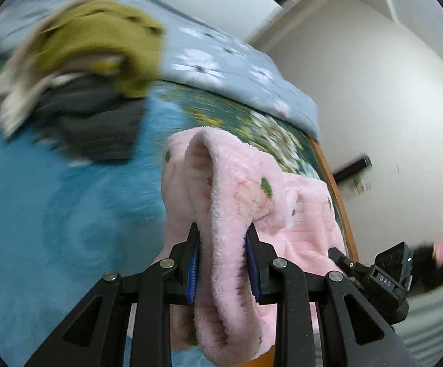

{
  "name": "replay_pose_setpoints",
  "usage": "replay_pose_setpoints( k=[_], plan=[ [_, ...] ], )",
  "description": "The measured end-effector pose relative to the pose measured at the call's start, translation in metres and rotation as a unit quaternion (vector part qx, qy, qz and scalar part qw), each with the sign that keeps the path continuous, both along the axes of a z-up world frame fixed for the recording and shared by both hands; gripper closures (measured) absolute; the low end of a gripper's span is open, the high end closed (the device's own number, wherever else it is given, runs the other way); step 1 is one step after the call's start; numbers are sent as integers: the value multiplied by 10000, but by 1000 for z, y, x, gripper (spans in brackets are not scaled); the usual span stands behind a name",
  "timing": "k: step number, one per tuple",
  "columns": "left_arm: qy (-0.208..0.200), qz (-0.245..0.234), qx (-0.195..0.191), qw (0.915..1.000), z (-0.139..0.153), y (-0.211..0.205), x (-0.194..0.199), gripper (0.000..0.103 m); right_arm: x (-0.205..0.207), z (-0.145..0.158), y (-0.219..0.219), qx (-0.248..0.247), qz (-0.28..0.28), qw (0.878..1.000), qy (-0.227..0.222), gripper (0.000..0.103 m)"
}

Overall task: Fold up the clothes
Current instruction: 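Lift the pink blanket with both tools and carry it across the bed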

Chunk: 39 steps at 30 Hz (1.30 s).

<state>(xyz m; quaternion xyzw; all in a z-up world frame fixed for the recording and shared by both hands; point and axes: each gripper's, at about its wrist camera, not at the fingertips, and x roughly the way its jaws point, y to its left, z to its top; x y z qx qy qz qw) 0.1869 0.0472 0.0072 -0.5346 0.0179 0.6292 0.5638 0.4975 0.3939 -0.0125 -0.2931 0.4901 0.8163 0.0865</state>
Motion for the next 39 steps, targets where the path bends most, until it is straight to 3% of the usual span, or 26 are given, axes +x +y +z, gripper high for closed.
replay_pose_setpoints(
  k=[6, 13, 22, 25, 29, 32, 37, 39],
  plan=[
    [-42, -735, -239, 9970, -17, 80, 63, 75, 52, -30, 65, -269, -672, 9973, -117, 70],
    [33, -1270, -702, 9894, -55, 157, 114, 75, 75, -74, 136, -608, -1152, 9911, -276, 70],
    [124, -1839, -758, 9800, -69, 251, 151, 75, 78, -77, 215, -428, -1701, 9844, -158, 70],
    [277, -2047, -709, 9759, -69, 277, 161, 81, 76, -73, 233, -298, -1813, 9829, -161, 70],
    [496, -2235, -519, 9721, -61, 308, 174, 81, 69, -81, 250, -318, -1873, 9814, -268, 70],
    [571, -2336, -800, 9673, -71, 328, 182, 81, 67, -95, 258, -327, -1908, 9793, -582, 70],
    [302, -2314, -1002, 9672, -102, 317, 179, 80, 84, -119, 264, -433, -1958, 9762, -822, 70],
    [343, -2274, -1083, 9672, -113, 310, 178, 74, 87, -127, 262, -493, -1948, 9754, -903, 70]
  ],
)
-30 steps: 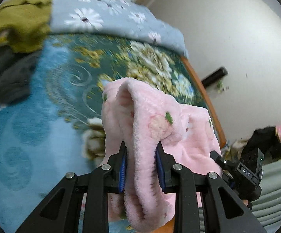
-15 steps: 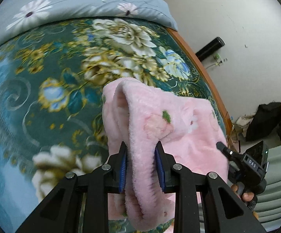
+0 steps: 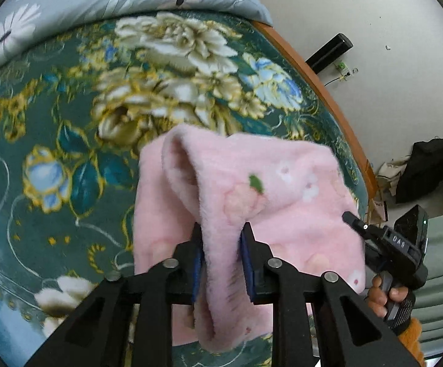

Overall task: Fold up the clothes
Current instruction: 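Lift the pink blanket with both tools and carry it across the bed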

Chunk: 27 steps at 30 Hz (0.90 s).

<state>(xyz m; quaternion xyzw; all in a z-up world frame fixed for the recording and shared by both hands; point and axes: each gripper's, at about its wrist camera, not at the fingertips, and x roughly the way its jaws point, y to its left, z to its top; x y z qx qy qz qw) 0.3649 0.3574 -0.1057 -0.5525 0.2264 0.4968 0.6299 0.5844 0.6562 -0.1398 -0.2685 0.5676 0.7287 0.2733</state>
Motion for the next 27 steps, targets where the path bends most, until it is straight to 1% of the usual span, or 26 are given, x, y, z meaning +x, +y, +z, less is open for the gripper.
replay_pose_setpoints(
  k=[1, 2, 3, 6, 7, 8, 10, 11, 12, 13, 15, 16, 17, 19, 21, 23, 25, 27],
  plan=[
    [11, 57, -58, 10000, -7, -4, -1, 66, 1, -4, -1, -23, 0, 10000, -29, 70],
    [11, 128, -105, 9999, -12, -6, -3, 56, 3, -7, -2, -42, -20, 10000, -29, 70],
    [10, 200, -151, 9997, -17, -9, -4, 53, 4, -10, -3, -71, -59, 10000, -9, 70],
    [-391, 407, -380, 9977, -37, -16, -10, 39, 8, -15, -3, -151, -147, 9998, 31, 70],
    [-547, 498, -479, 9961, -44, -18, -12, 33, 8, -16, -3, -164, -151, 9997, 31, 70],
    [-724, 590, -551, 9941, -50, -20, -15, 31, 8, -16, -2, -157, -134, 9998, 24, 70],
    [-1127, 794, -651, 9883, -62, -25, -22, 30, 7, -16, -2, -130, -86, 9999, 7, 70],
    [-1287, 870, -642, 9858, -65, -28, -24, 30, 6, -16, -2, -133, -77, 9999, 5, 70],
    [-1345, 895, -634, 9848, -66, -29, -25, 30, 6, -16, -1, -148, -84, 9999, 13, 70],
    [-1345, 878, -608, 9851, -65, -29, -25, 30, 6, -17, -1, -165, -95, 9998, 23, 70],
    [-1295, 797, -528, 9870, -63, -29, -21, 39, 7, -17, -1, -199, -111, 9997, 80, 70],
    [-1246, 732, -473, 9884, -60, -29, -19, 54, 6, -16, -1, -189, -104, 9997, 105, 70],
    [-1116, 648, -425, 9907, -57, -28, -14, 62, 5, -14, -2, -160, -87, 9998, 126, 70],
    [-849, 467, -285, 9949, -45, -24, -7, 69, 4, -7, -1, -102, -51, 9997, 237, 72],
    [-581, 286, -142, 9978, -34, -20, -1, 73, 4, 3, 1, -28, -13, 9989, 460, 74],
    [-337, 84, 167, 9993, -13, -12, 3, 75, 4, 17, 2, 148, 53, 9980, 613, 74],
    [-129, -105, 477, 9987, 8, -1, 6, 75, 3, 31, 6, 360, 47, 9967, 733, 74],
    [-10, -239, 692, 9973, 25, 12, 5, 75, 4, 41, 12, 531, -86, 9949, 851, 74]
  ],
)
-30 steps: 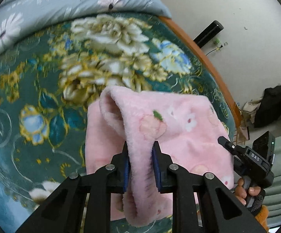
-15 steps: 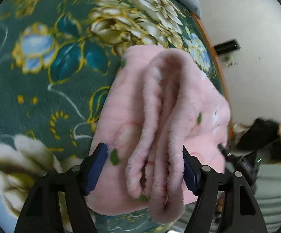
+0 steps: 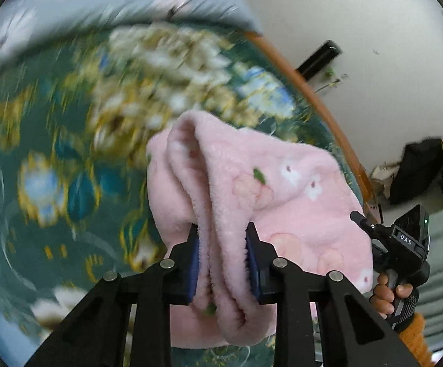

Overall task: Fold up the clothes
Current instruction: 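Lift the pink blanket with both tools and carry it across the bed, then lower the folded pink blanket onto the quilt and open both tools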

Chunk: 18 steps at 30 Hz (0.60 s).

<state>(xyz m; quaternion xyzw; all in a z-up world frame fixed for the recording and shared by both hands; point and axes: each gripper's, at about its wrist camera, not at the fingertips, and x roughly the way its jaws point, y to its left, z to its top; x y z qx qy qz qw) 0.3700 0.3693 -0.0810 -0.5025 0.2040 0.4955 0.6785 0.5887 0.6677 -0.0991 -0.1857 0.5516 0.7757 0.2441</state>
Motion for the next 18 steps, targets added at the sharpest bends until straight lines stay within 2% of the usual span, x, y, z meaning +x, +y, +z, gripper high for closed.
replay_pose_setpoints(
  k=[3, 6, 10, 13, 15, 16, 18],
  plan=[
    [220, -147, 159, 9995, 16, 20, 7, 75, 7, 5, 7, 89, -340, 9993, 115, 74],
    [380, -255, 198, 9988, 20, 37, 23, 75, 15, -4, 10, 4, -589, 9983, 8, 74],
    [423, -371, -55, 9984, -2, 46, 43, 74, 30, -28, 8, -260, -711, 9964, -379, 74],
    [652, -429, -399, 9962, -33, 44, 50, 72, 33, -51, 2, -453, -748, 9943, -607, 74],
    [373, -196, -569, 9975, -43, 42, 40, 66, 34, -60, 0, -505, -833, 9928, -701, 69],
    [220, -75, -650, 9976, -47, 41, 34, 59, 35, -63, 0, -526, -888, 9920, -731, 68],
    [-43, 56, -748, 9972, -51, 40, 25, 57, 36, -59, 1, -540, -910, 9914, -774, 65]
  ],
)
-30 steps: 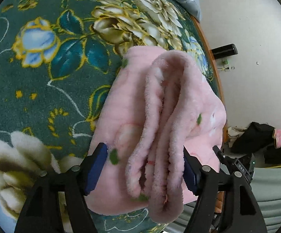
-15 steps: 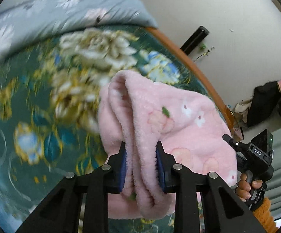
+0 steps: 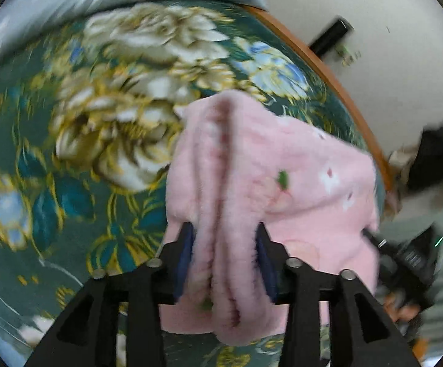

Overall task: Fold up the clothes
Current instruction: 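Lower the folded pink blanket onto the quilt and open both tools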

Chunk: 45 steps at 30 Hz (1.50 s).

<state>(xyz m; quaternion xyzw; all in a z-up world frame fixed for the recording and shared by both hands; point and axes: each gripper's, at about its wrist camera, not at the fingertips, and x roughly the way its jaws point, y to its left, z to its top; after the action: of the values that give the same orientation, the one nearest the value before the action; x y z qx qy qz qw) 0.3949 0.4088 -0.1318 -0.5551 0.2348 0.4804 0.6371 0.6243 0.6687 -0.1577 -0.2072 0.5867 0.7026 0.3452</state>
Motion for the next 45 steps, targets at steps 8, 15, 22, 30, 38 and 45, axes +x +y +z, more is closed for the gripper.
replay_pose_setpoints(
  k=[8, 15, 22, 30, 38, 45],
  plan=[
    [447, 386, 683, 9959, 55, -25, -24, 55, -23, 87, 11, 1367, 533, 9840, -1009, 63],
    [-241, -428, 836, 9953, 54, -41, 26, 55, -90, 68, 20, 1161, 1449, 9770, -1049, 63],
    [-66, -23, 288, 9996, 17, -32, 26, 55, -96, 34, 25, 817, 1165, 9818, -1260, 64],
    [311, -115, 431, 9985, 24, -45, 37, 55, -94, 67, -36, 1479, 1476, 9665, -1488, 64],
    [468, -51, 632, 9969, 21, -103, 44, 55, -90, 57, -119, 1467, 2076, 9501, -1807, 63],
    [915, 308, 393, 9946, -8, -143, 42, 55, -86, 28, -157, 1325, 2328, 9399, -2117, 63]
  ],
)
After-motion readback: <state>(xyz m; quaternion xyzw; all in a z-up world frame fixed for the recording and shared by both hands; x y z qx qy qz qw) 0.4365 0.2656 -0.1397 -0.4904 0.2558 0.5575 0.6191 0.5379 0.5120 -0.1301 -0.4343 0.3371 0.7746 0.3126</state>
